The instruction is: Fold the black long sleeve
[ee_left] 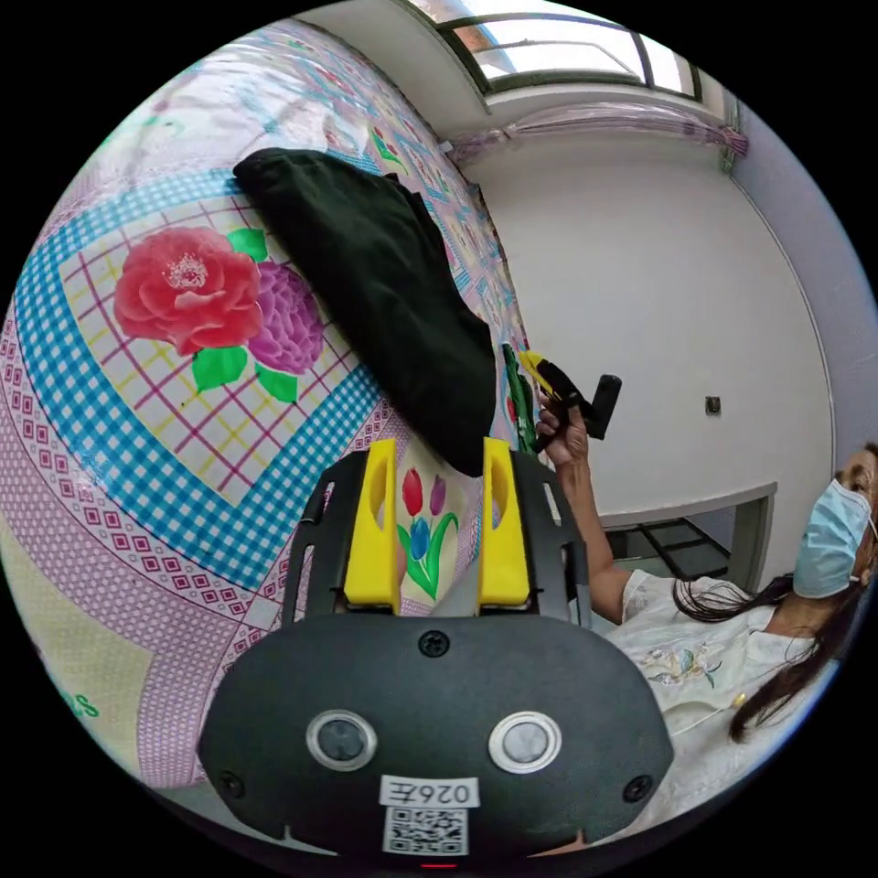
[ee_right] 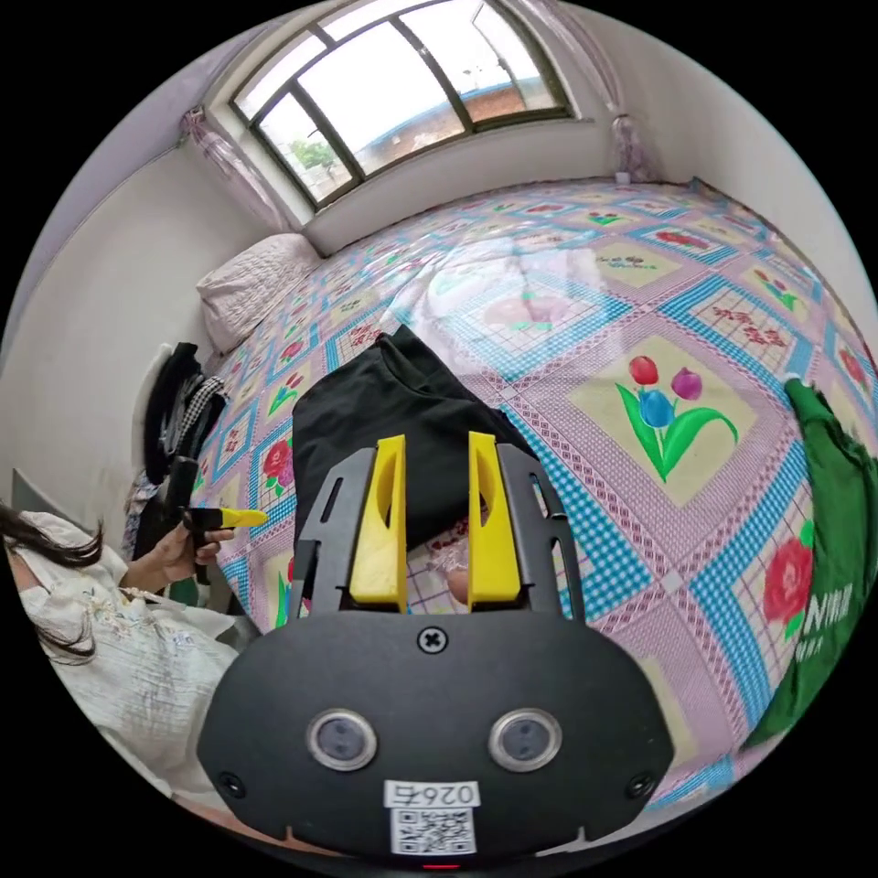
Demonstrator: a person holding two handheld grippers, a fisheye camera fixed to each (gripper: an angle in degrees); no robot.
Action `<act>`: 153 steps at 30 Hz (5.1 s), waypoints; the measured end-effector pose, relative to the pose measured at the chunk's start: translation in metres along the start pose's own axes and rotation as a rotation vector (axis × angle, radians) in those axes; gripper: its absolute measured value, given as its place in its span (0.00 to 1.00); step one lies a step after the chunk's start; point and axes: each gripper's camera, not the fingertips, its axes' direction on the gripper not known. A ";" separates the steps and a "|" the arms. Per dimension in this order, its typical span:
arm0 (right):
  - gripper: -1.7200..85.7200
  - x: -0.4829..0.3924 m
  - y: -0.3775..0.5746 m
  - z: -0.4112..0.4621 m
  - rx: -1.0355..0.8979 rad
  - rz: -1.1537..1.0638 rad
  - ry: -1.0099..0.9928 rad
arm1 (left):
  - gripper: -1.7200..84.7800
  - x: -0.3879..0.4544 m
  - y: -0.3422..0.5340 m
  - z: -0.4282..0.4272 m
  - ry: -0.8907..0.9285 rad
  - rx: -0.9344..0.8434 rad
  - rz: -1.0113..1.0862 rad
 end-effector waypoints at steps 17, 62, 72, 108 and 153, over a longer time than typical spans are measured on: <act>0.14 0.155 -0.109 0.112 -0.559 -0.120 -0.577 | 0.28 -0.030 -0.019 0.090 0.164 0.093 -0.282; 0.04 0.165 -0.058 0.127 -0.503 -0.113 -0.529 | 0.14 -0.101 -0.001 0.051 0.134 0.006 -0.401; 0.03 0.151 0.077 0.081 -0.405 0.106 -0.604 | 0.14 -0.104 0.079 0.007 0.103 -0.086 -0.427; 0.13 0.140 0.032 0.207 -0.535 -0.142 -0.695 | 0.14 -0.036 0.017 -0.046 -0.168 -0.102 -0.169; 0.02 -0.280 0.090 0.511 -0.454 -0.218 -0.334 | 0.02 -0.055 0.197 -0.364 -0.377 0.085 -0.180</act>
